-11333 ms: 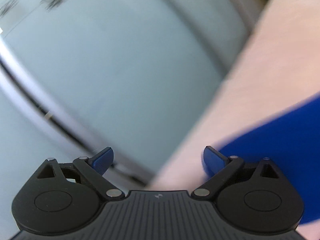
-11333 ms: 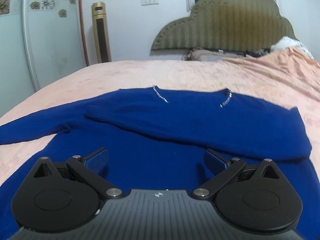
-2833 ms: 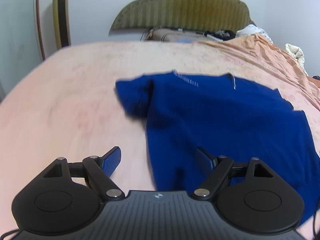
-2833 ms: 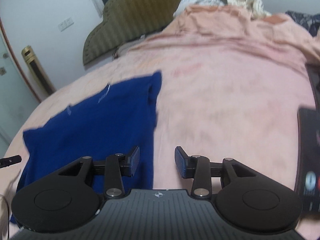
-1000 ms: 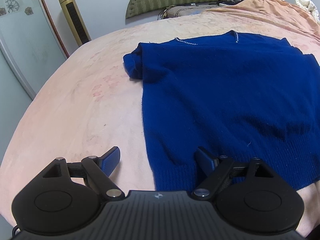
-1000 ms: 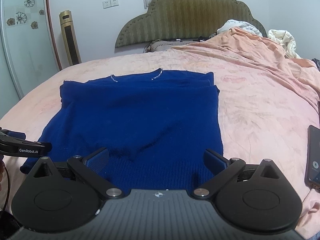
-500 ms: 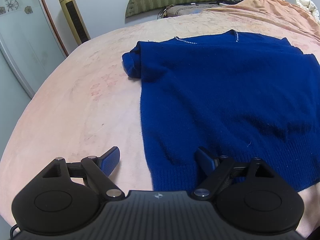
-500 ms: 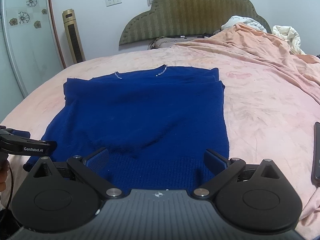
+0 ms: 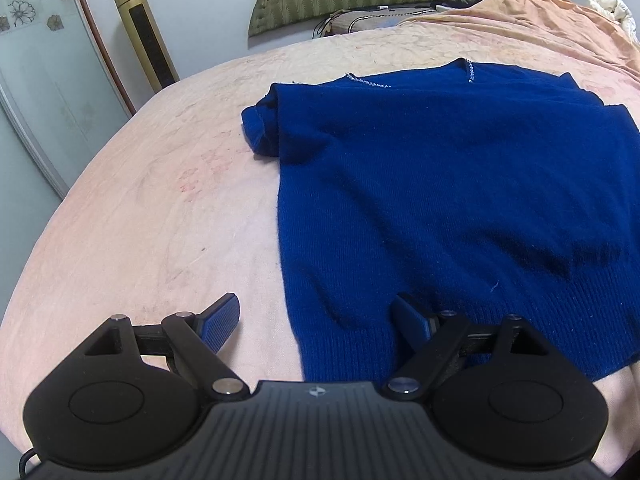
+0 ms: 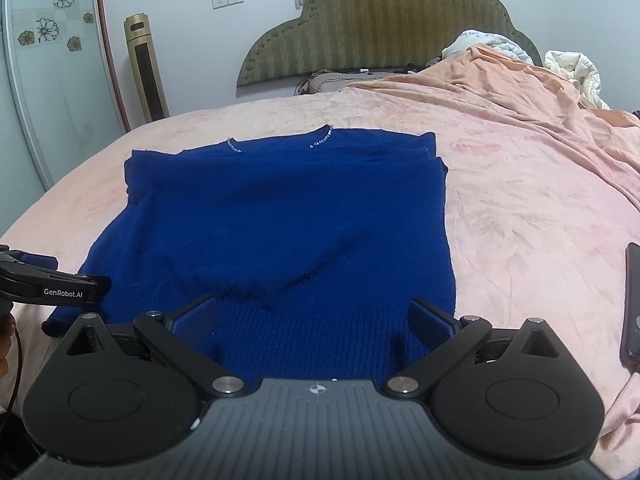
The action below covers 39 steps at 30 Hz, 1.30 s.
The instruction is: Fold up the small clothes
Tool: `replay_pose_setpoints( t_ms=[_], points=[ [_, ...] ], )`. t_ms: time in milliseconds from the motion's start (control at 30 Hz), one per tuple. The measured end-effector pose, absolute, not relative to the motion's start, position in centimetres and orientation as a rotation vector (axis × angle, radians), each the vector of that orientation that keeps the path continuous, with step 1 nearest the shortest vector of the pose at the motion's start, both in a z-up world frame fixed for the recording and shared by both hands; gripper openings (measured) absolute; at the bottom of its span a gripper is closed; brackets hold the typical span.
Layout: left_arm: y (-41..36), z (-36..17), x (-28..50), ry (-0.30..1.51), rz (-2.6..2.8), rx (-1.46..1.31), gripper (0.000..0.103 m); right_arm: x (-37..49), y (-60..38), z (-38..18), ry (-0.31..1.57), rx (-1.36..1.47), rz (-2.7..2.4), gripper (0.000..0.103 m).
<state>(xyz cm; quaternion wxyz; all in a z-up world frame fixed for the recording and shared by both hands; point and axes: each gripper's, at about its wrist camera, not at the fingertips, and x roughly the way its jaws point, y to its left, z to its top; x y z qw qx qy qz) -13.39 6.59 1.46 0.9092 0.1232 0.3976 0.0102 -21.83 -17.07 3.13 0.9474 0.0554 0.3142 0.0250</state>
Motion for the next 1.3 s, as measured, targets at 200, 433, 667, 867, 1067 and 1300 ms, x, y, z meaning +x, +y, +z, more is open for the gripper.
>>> replay_pose_setpoints(
  t_ms=[200, 433, 667, 867, 1067, 1300],
  points=[
    [6.5, 1.3, -13.4, 0.821, 0.025, 0.260, 0.084, -21.9, -17.1, 3.0, 0.640, 0.111, 0.051, 0.103],
    [6.4, 1.3, -13.3, 0.822, 0.026, 0.260, 0.084, -21.9, -17.2, 3.0, 0.640, 0.108, 0.046, 0.103],
    [6.4, 1.3, -13.3, 0.822, 0.028, 0.263, 0.084, -22.0, -17.4, 3.0, 0.638, 0.113, 0.043, 0.103],
    [6.5, 1.4, -13.3, 0.825, 0.018, 0.253, 0.084, -22.0, -17.5, 3.0, 0.639, 0.122, 0.042, 0.103],
    [7.5, 1.8, -13.7, 0.829, -0.035, 0.184, 0.084, -22.3, -18.4, 3.1, 0.630, 0.161, 0.031, 0.103],
    [7.1, 1.8, -13.7, 0.836, -0.004, 0.192, 0.084, -22.5, -18.4, 3.0, 0.629, 0.158, 0.038, 0.103]
  ],
)
